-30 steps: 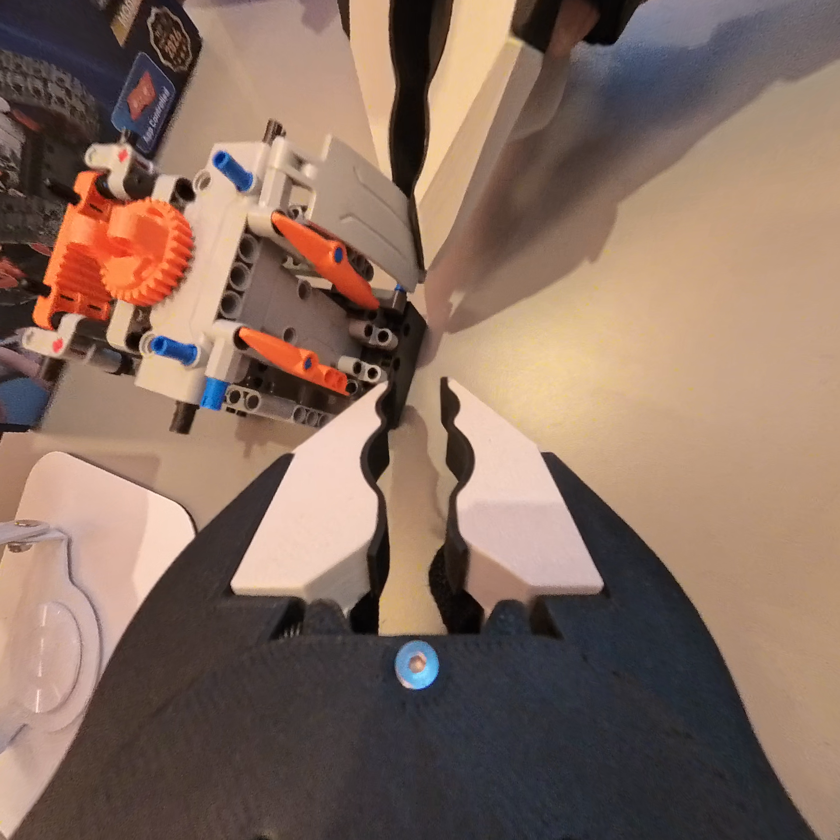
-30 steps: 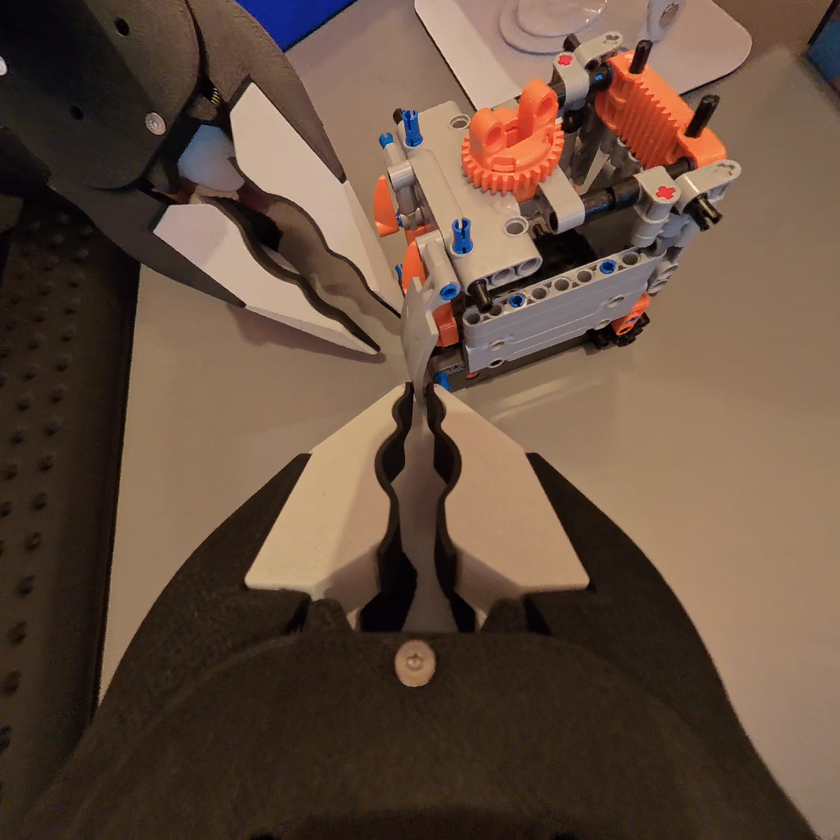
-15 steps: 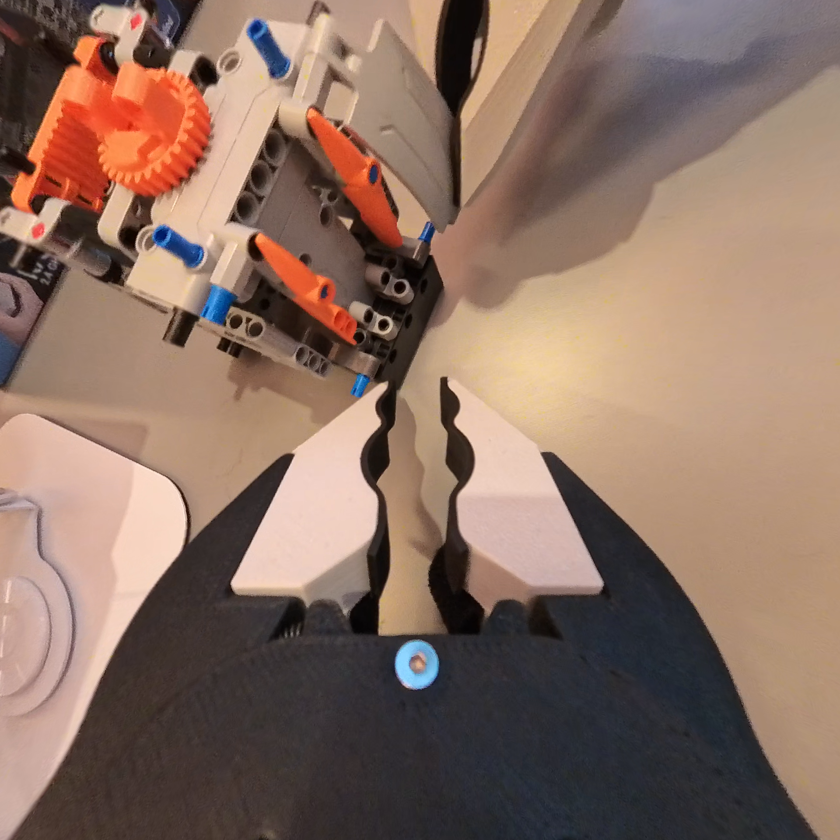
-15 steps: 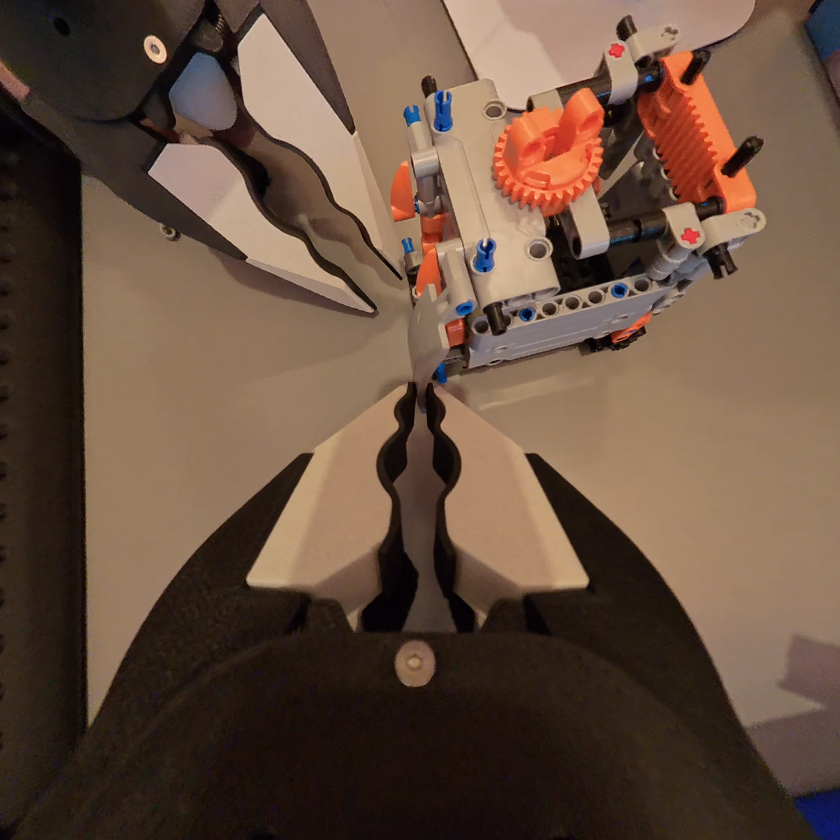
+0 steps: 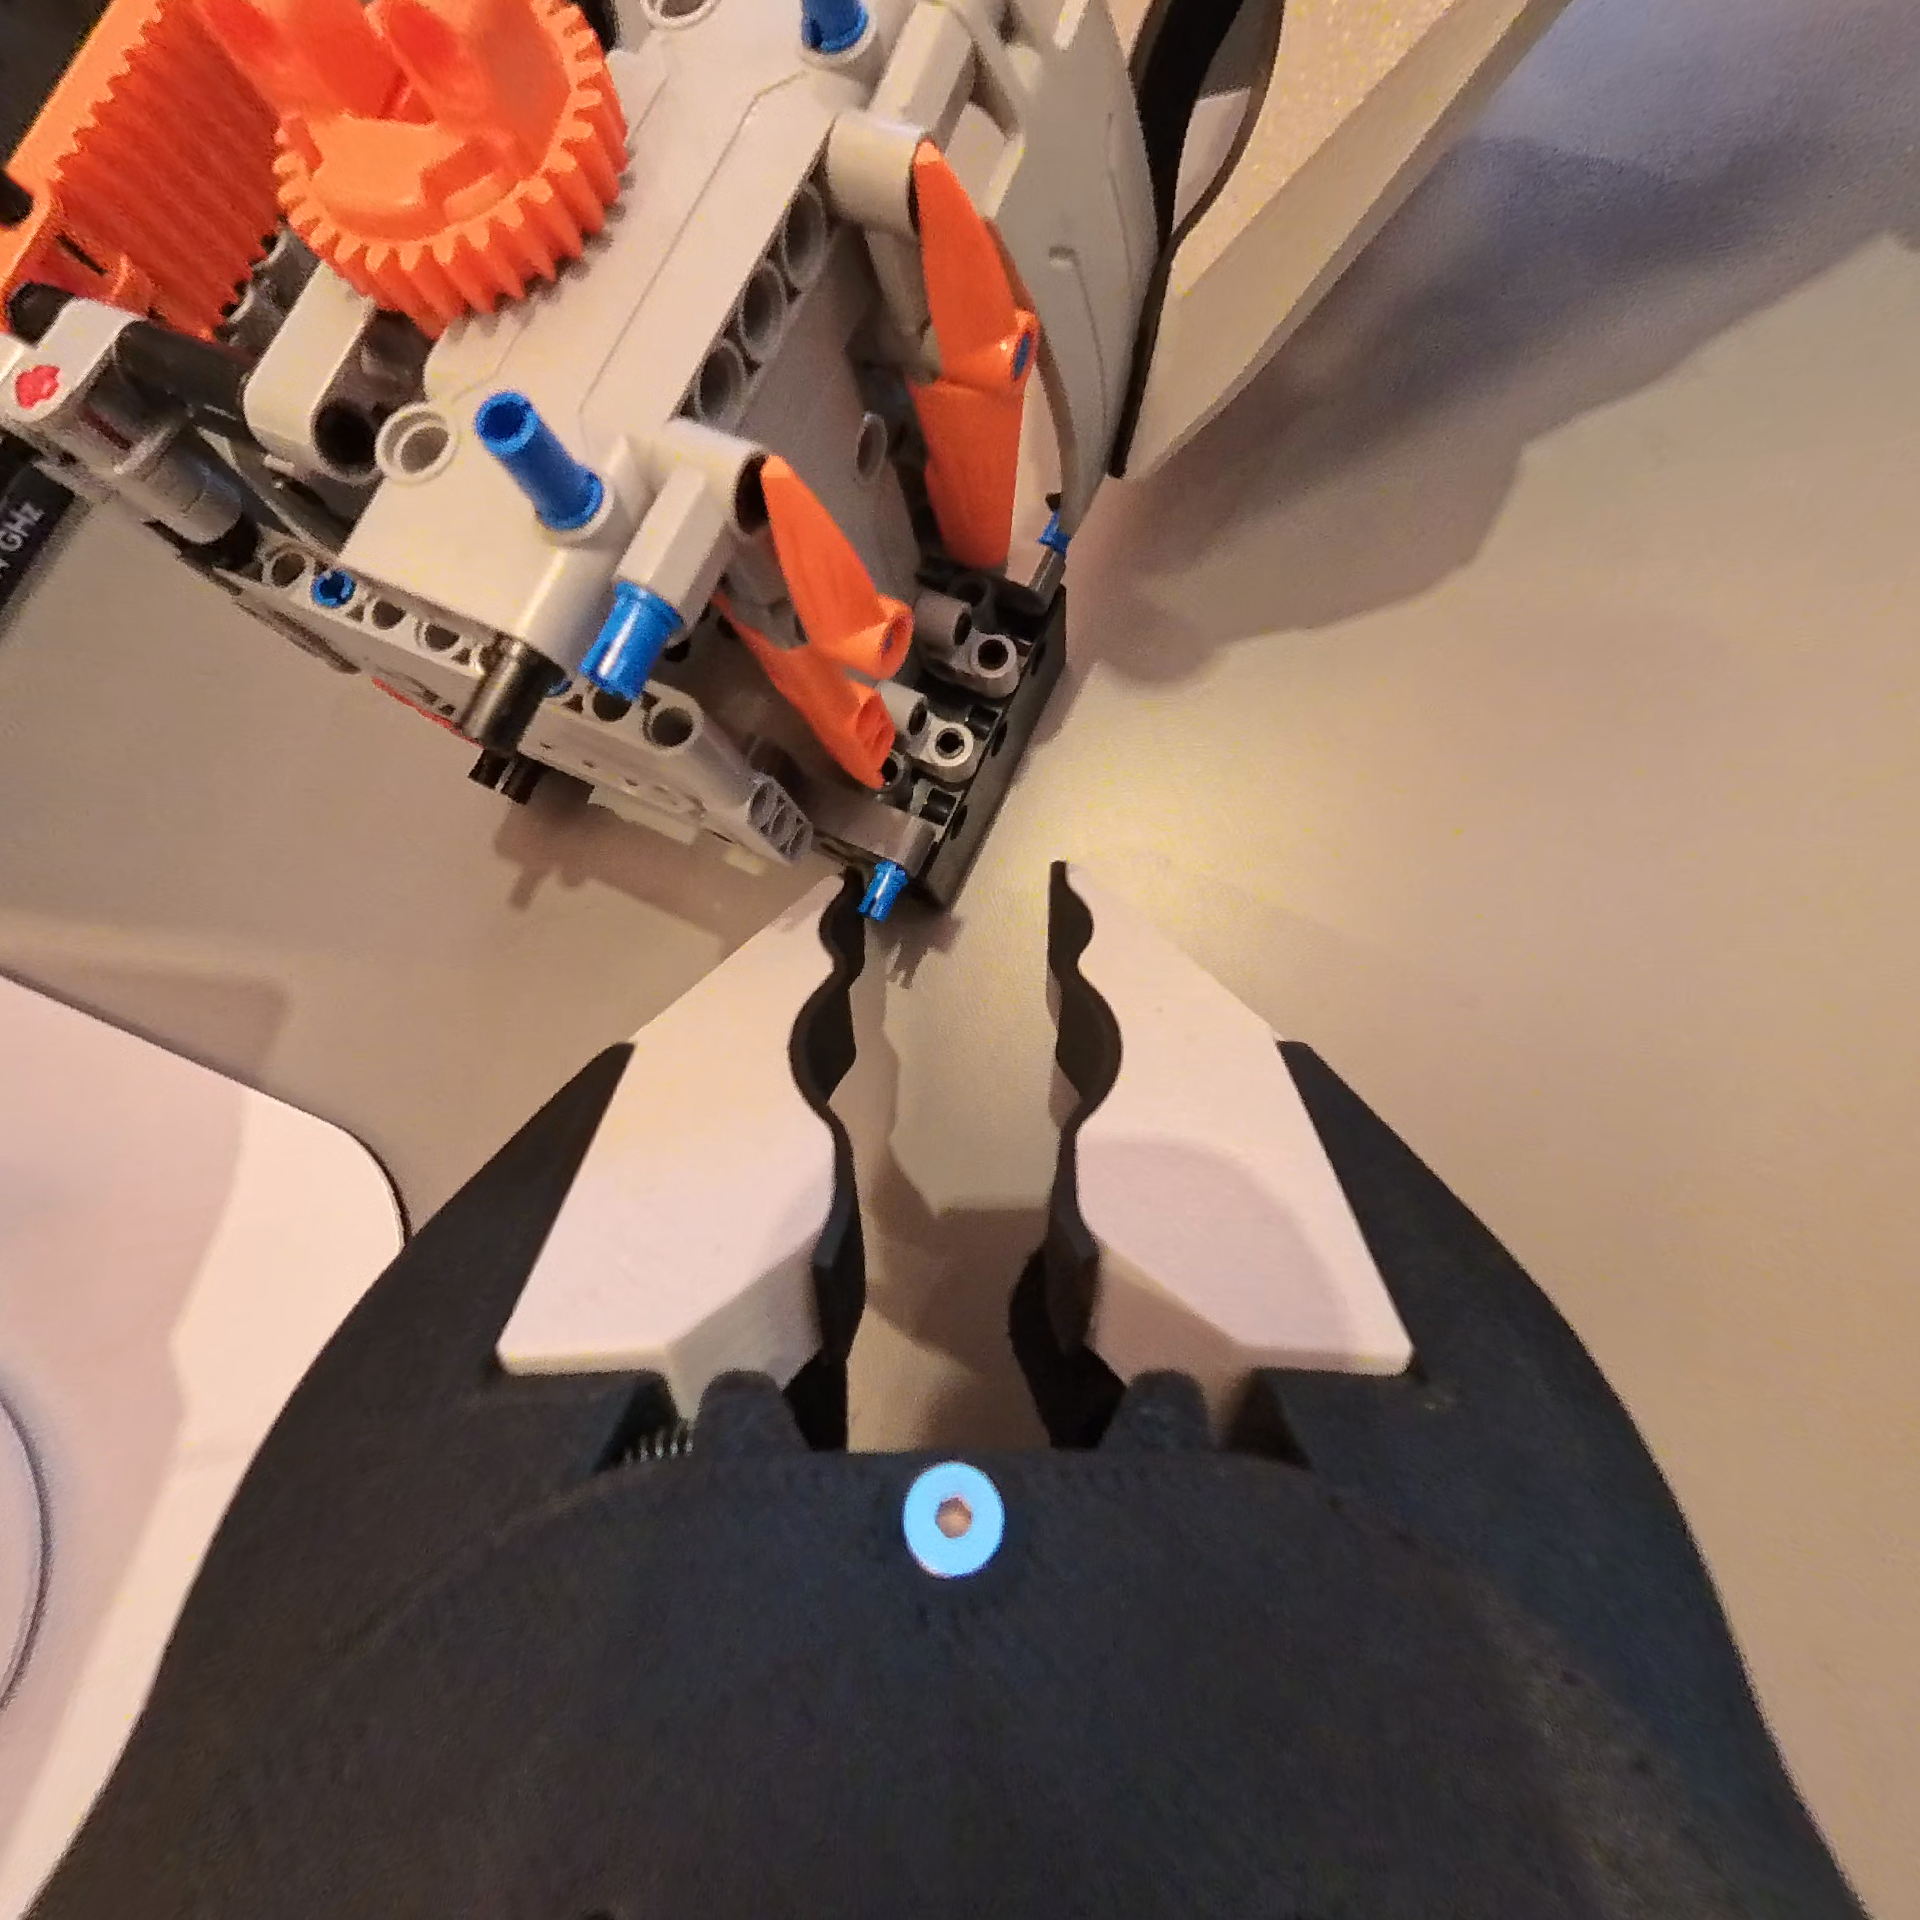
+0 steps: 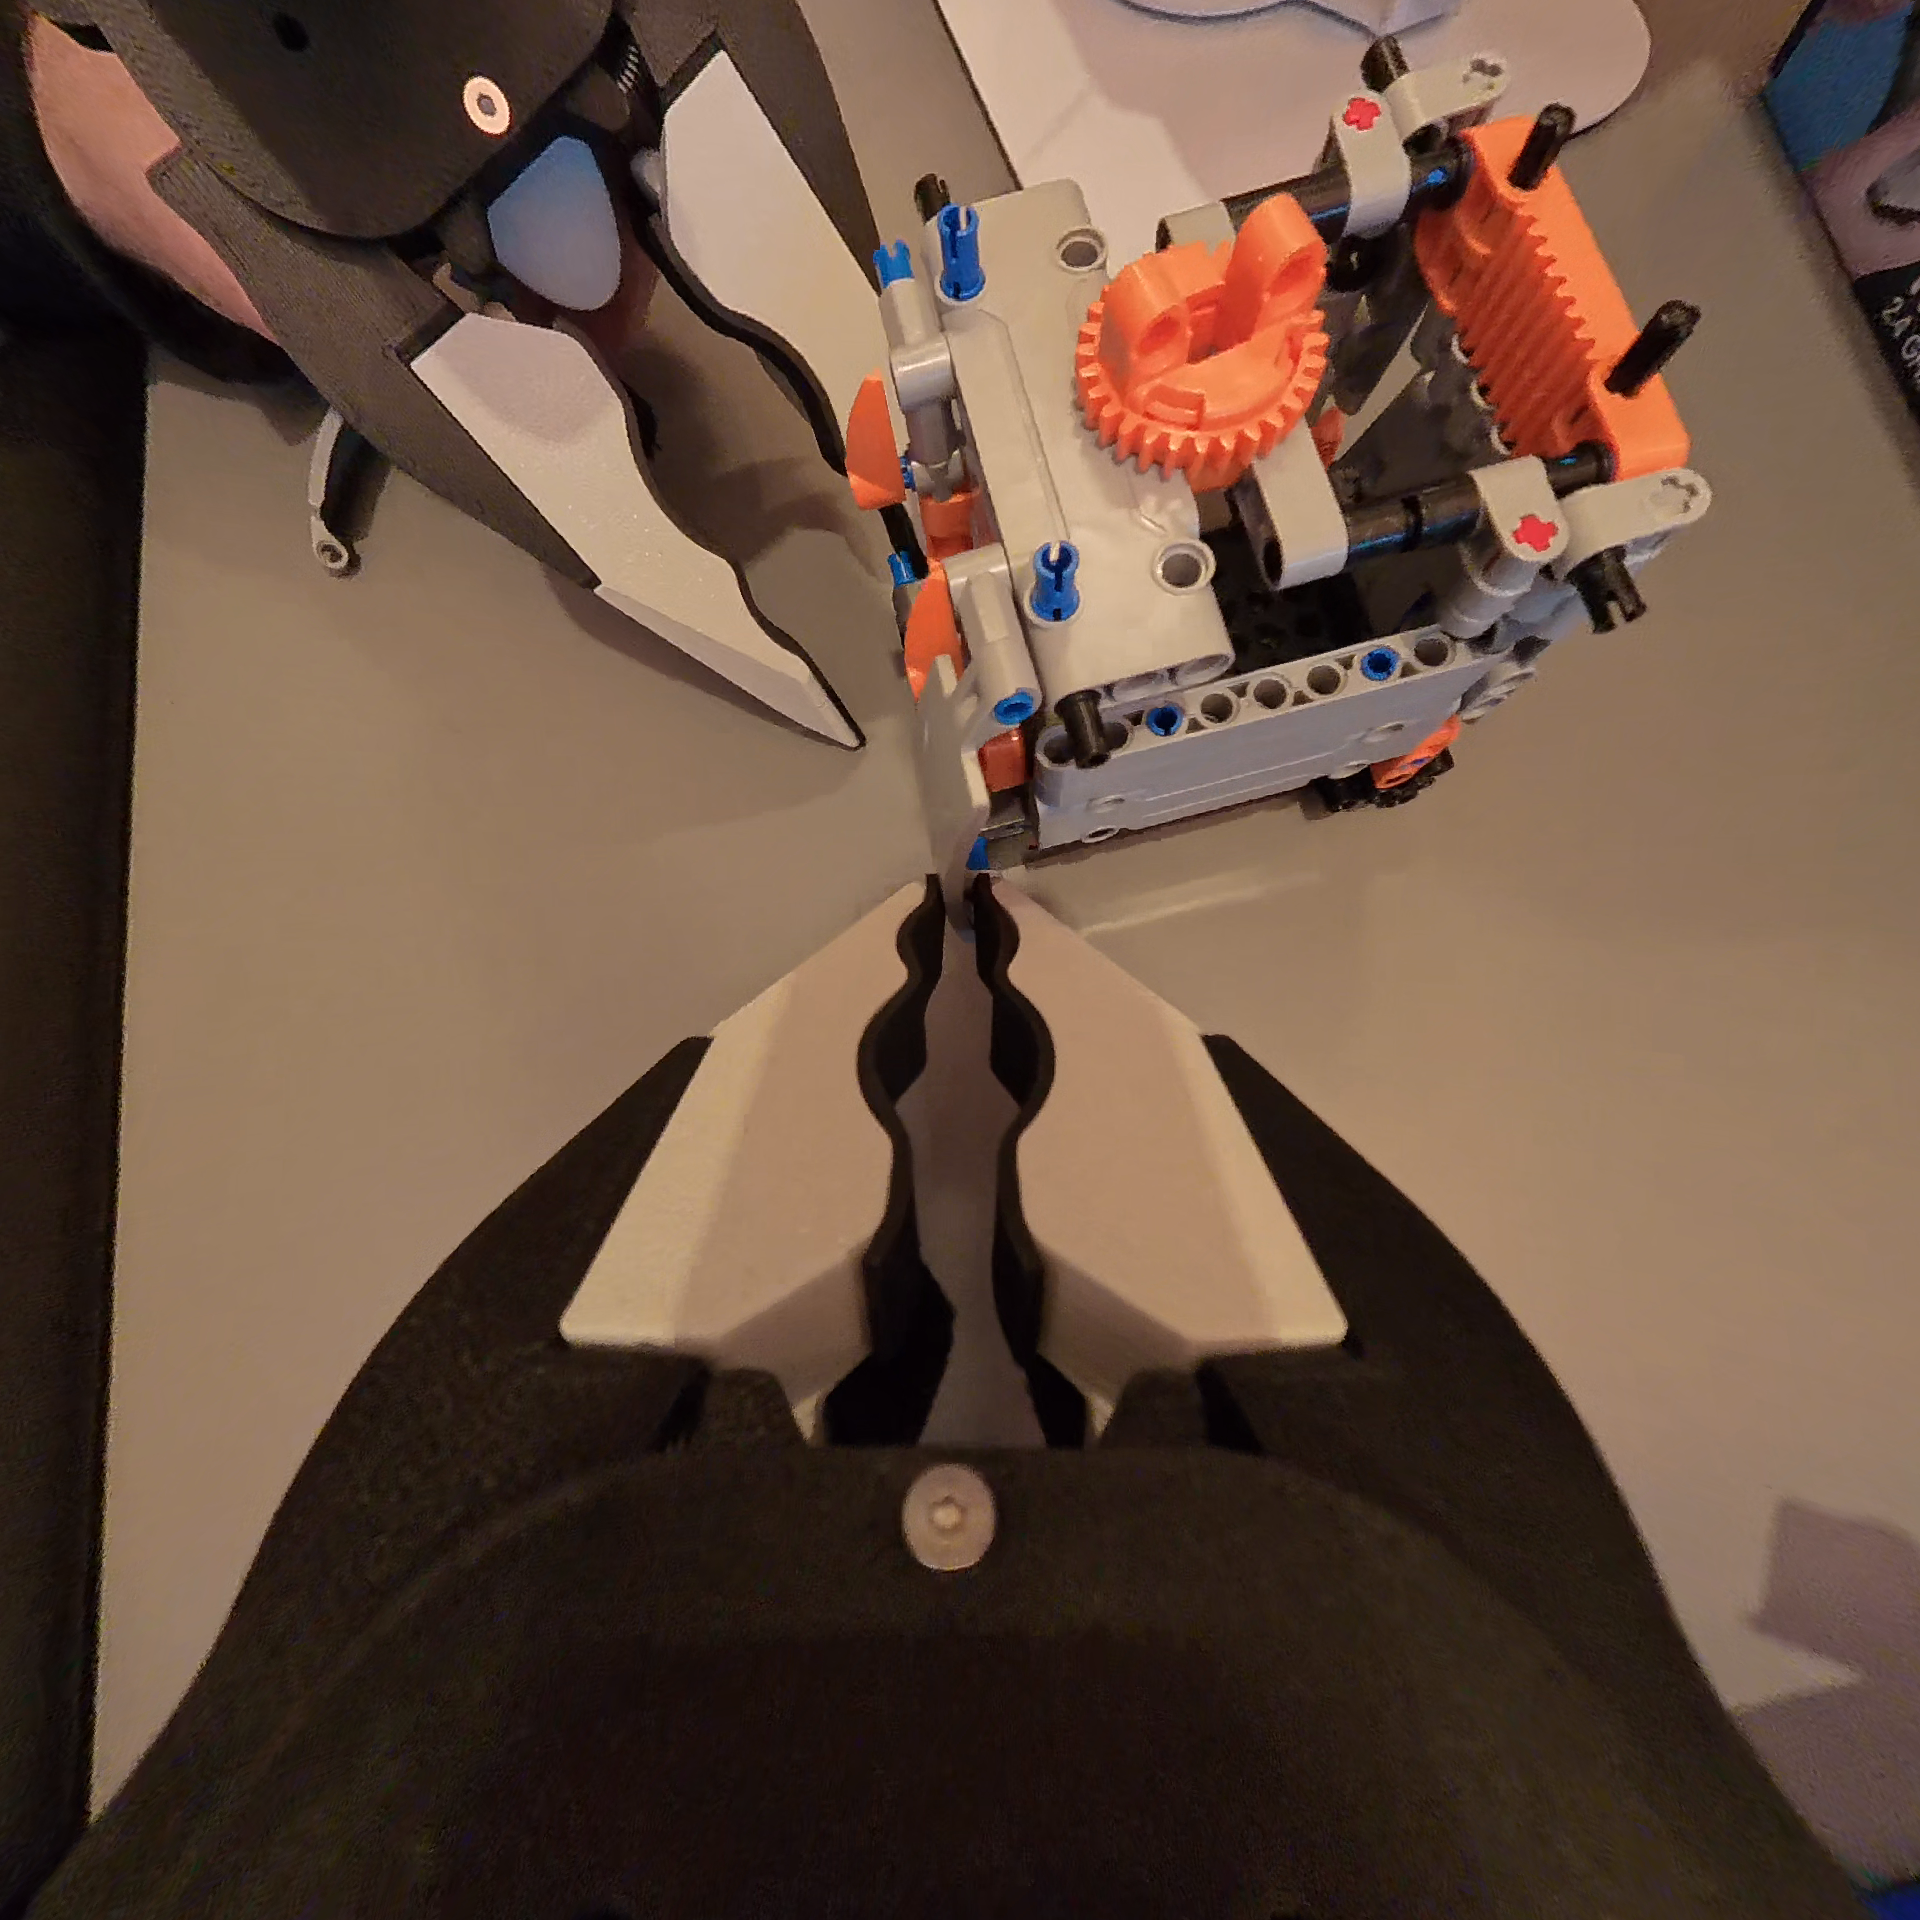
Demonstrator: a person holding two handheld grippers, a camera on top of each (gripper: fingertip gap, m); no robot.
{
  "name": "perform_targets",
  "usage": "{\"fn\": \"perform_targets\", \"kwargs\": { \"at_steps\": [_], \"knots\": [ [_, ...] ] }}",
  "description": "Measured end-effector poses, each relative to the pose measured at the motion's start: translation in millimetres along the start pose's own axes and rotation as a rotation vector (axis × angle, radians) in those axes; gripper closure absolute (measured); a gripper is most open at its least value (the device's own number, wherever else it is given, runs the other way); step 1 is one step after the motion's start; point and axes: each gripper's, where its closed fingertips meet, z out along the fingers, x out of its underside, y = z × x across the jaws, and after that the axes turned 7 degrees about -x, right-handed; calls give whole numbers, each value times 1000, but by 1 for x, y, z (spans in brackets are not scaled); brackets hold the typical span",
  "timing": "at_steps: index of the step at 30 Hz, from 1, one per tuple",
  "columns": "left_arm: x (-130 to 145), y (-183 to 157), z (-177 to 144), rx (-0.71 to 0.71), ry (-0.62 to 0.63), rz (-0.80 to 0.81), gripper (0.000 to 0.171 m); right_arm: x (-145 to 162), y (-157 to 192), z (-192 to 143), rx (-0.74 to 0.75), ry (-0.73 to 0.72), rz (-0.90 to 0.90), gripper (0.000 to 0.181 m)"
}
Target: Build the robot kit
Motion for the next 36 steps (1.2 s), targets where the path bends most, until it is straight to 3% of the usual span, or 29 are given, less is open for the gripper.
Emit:
{"fn": "perform_targets", "kwargs": {
  "at_steps": [6,23,36],
  "knots": [
    [-1,6,3,12,11,-7,151,-1,0,1,-27,-13,16,179],
    [-1,13,7,-1,38,11,156,-7,-2,4,-134,-164,72,178],
    [-4,10,9,8,30,39,158,5,-10,1,-66,-131,37,164]
  ]
}}
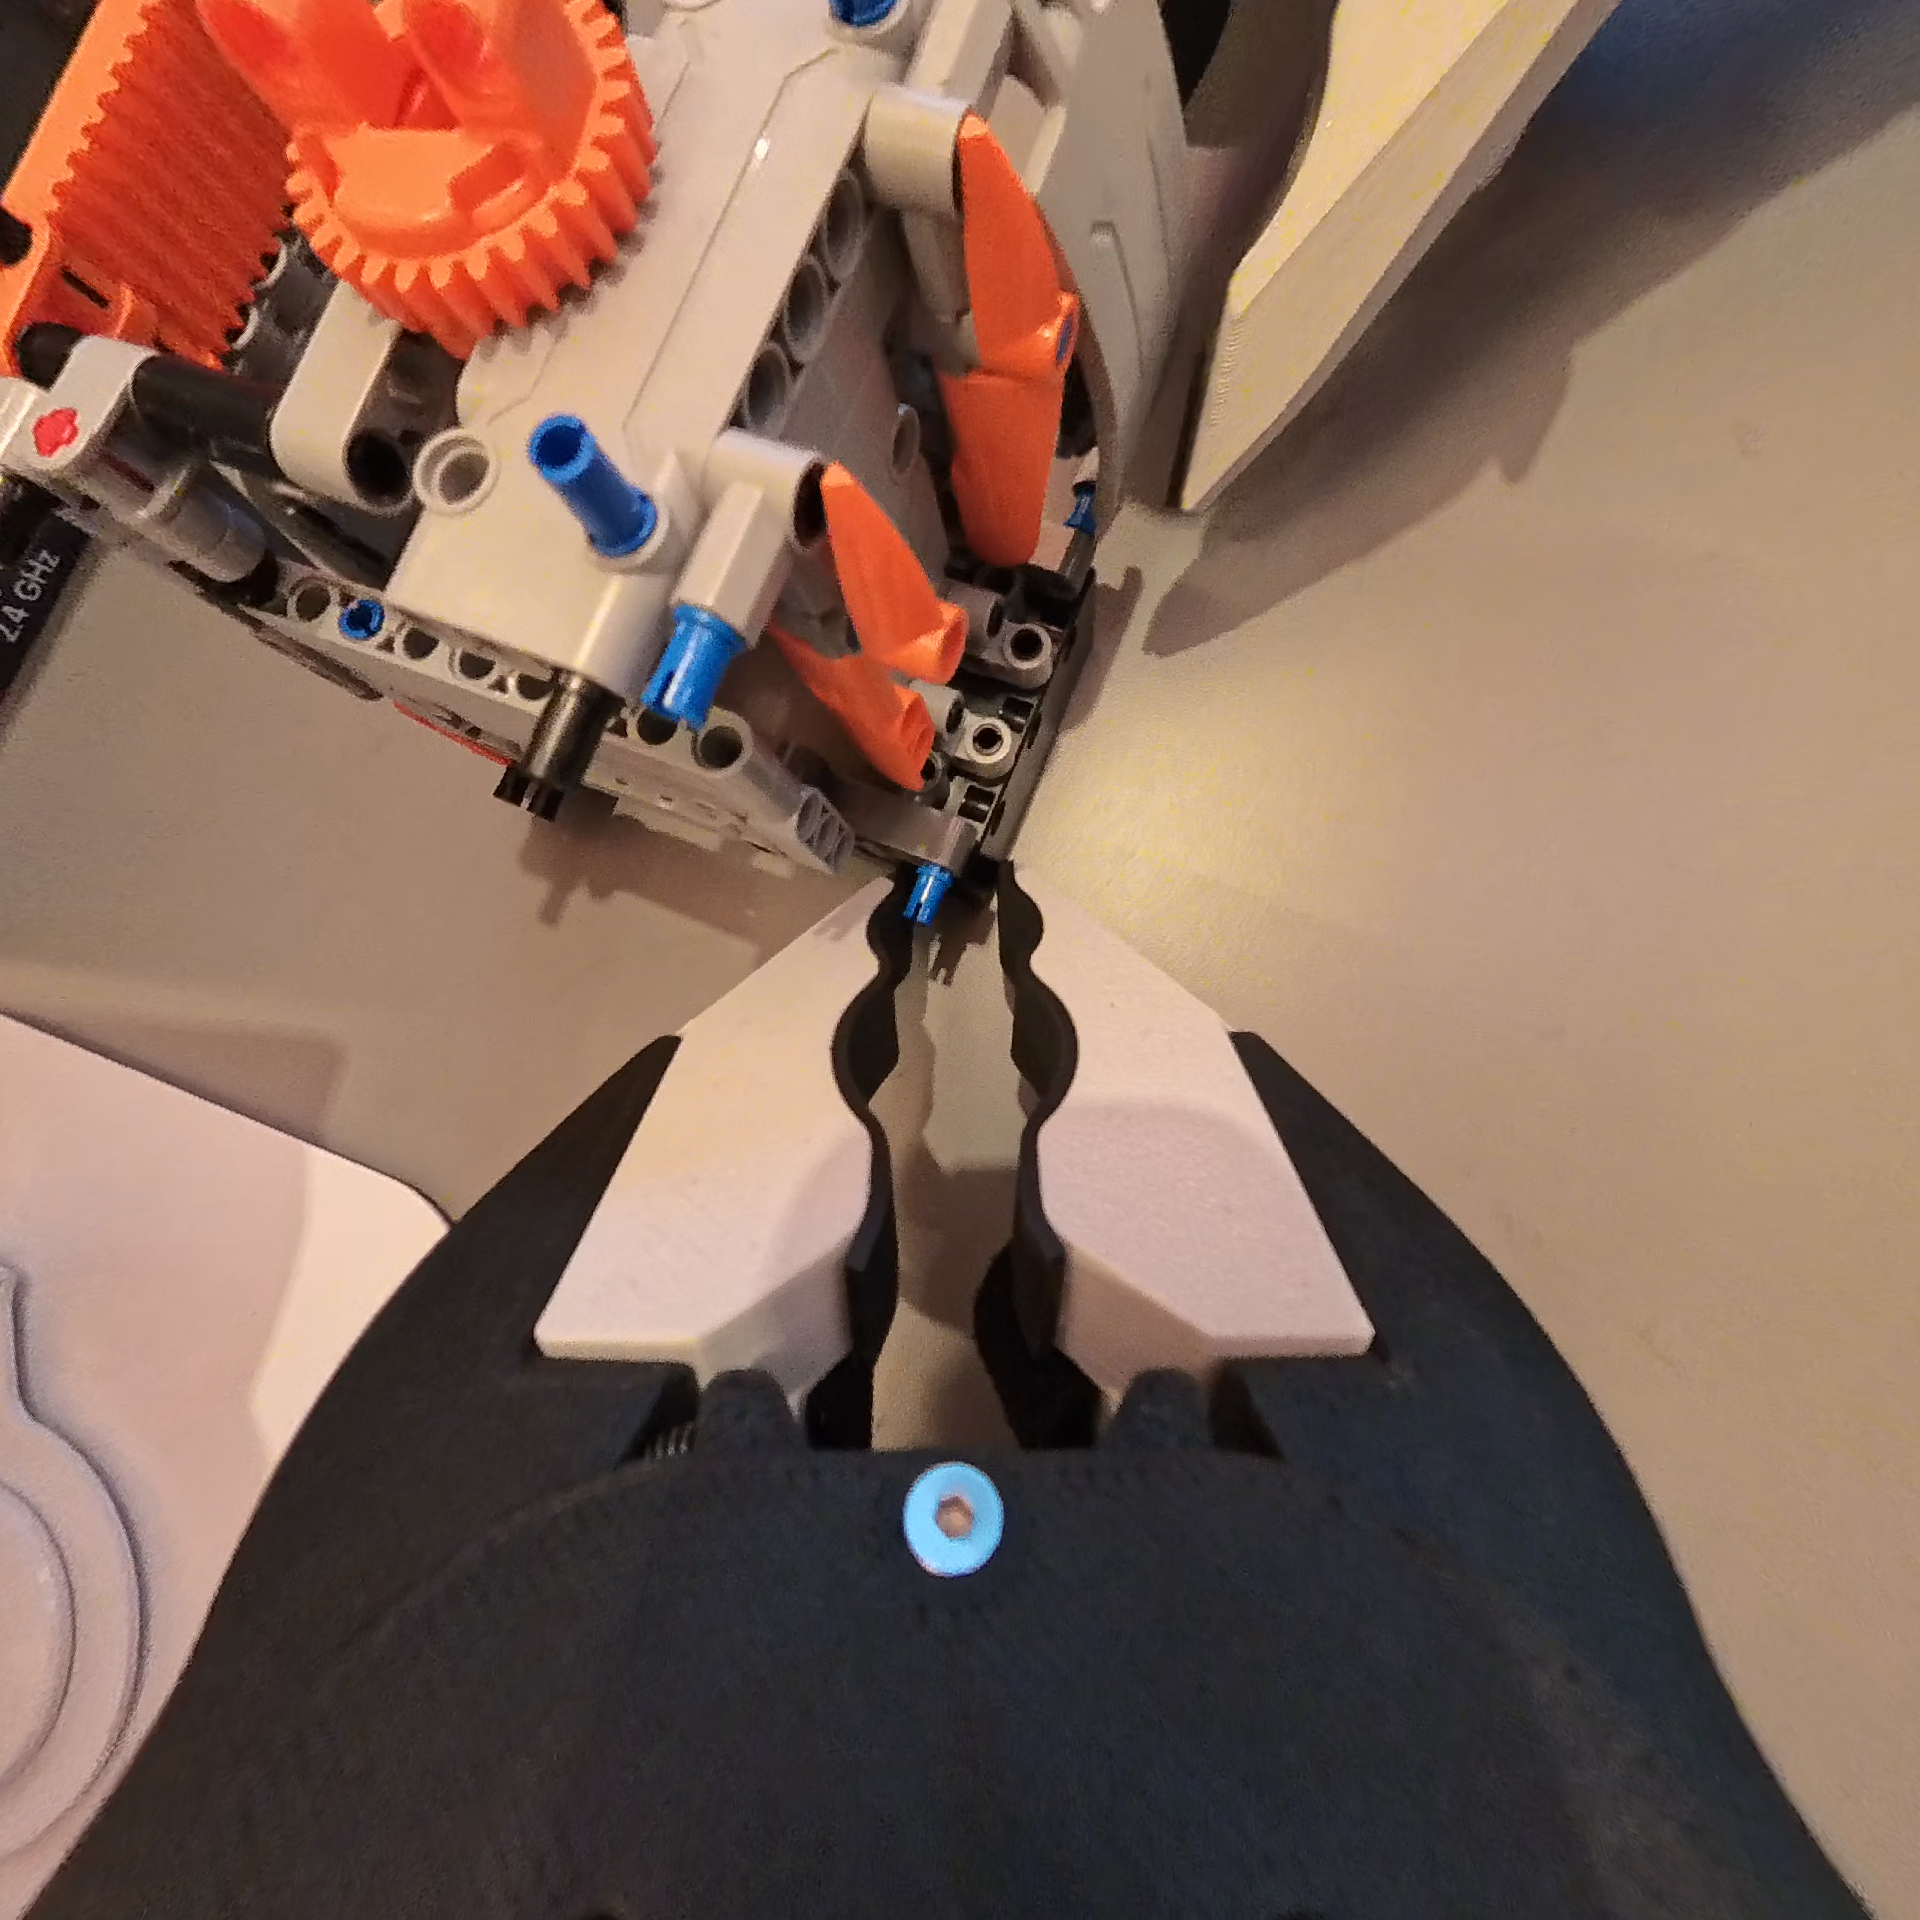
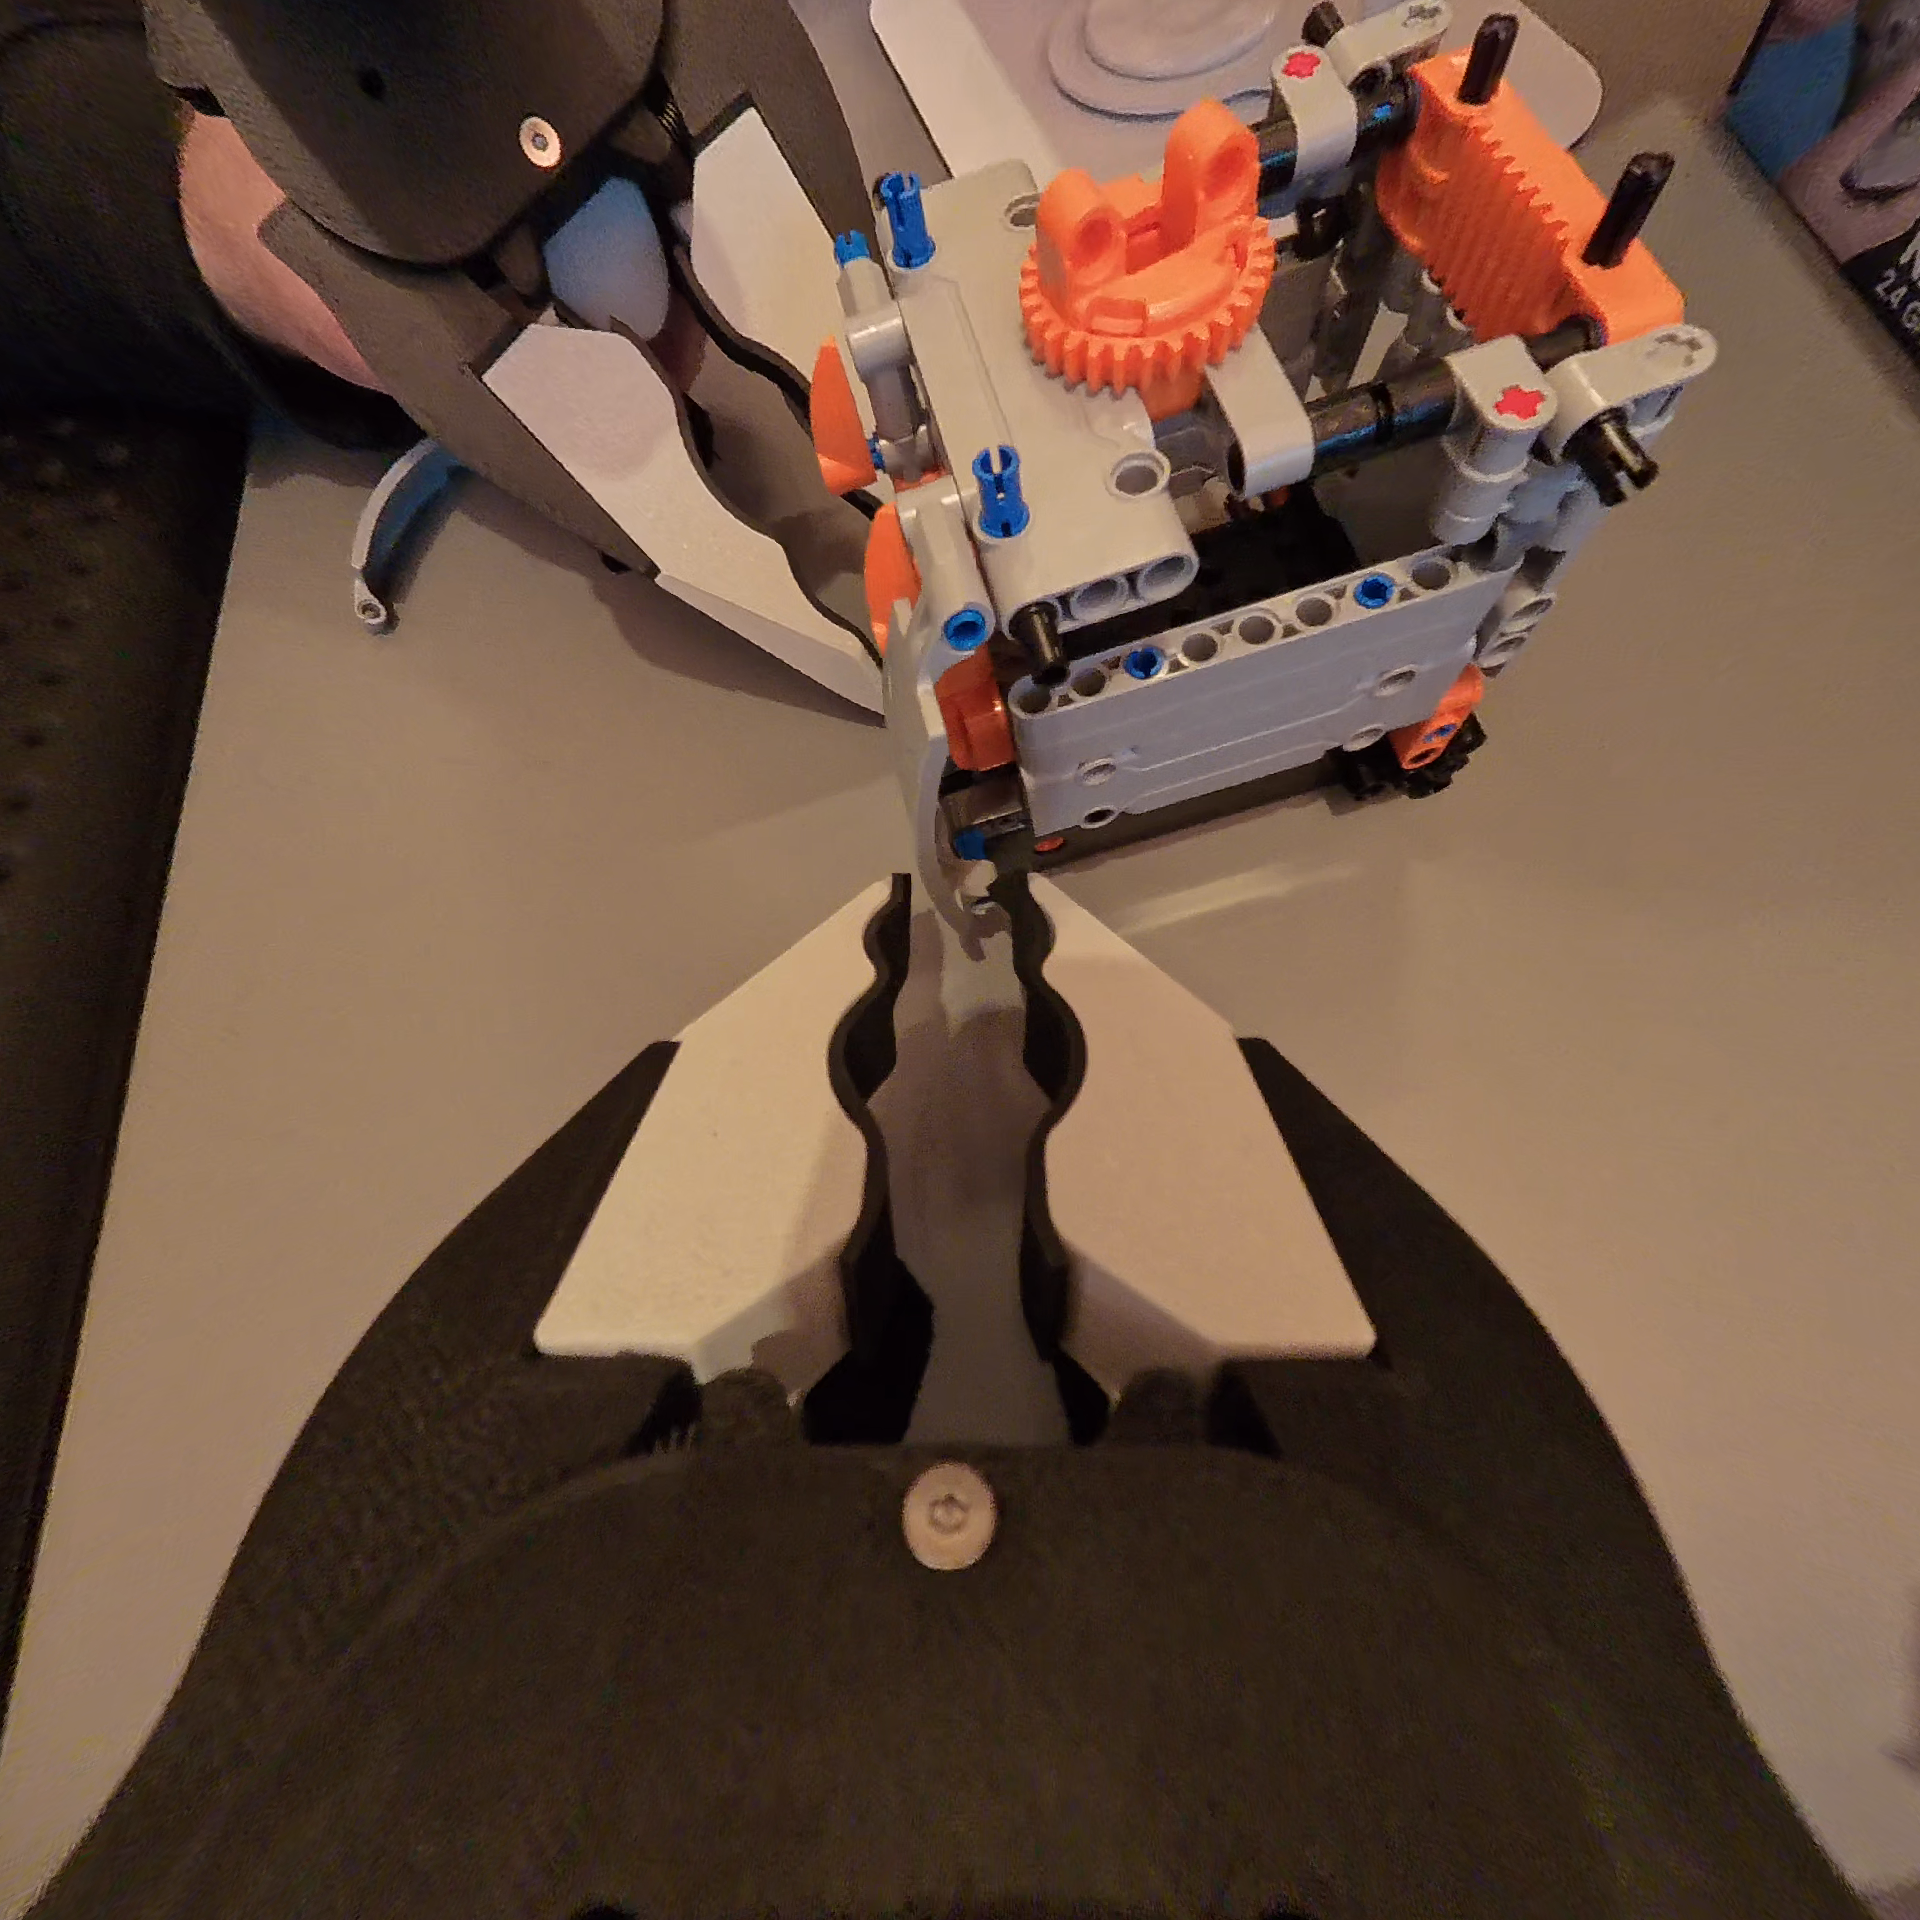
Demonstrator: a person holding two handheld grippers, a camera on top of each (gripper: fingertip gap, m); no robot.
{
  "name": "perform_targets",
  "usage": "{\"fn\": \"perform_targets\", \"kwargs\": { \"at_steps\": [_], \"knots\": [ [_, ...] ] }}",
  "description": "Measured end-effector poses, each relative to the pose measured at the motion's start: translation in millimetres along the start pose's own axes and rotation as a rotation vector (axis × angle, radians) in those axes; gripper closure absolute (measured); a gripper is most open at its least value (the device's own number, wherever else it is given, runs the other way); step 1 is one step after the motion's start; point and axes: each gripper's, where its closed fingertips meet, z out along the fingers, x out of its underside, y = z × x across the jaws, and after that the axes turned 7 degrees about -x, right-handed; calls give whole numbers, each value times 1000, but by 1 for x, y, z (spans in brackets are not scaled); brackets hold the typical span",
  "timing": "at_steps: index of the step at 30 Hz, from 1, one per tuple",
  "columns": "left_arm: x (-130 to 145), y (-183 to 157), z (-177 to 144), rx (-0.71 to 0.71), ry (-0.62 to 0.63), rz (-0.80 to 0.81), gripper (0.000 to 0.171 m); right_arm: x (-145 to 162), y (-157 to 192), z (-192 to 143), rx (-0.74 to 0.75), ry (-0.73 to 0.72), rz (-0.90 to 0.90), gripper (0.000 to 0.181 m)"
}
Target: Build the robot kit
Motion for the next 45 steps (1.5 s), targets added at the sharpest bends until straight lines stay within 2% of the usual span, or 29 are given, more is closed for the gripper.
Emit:
{"fn": "perform_targets", "kwargs": {
  "at_steps": [5,17,26,39,45],
  "knots": [
    [0,0,1,11,0,-9,158,9,-6,-4,43,51,-12,163],
    [-2,0,2,16,5,3,159,1,-7,0,37,23,-29,175],
    [-4,-3,3,20,18,40,161,-1,-7,3,-24,-39,51,175],
    [-3,-3,2,29,23,41,161,-2,-4,4,0,-18,41,168],
    [-4,-4,3,49,18,40,161,0,-5,3,11,3,5,173]
  ]
}}
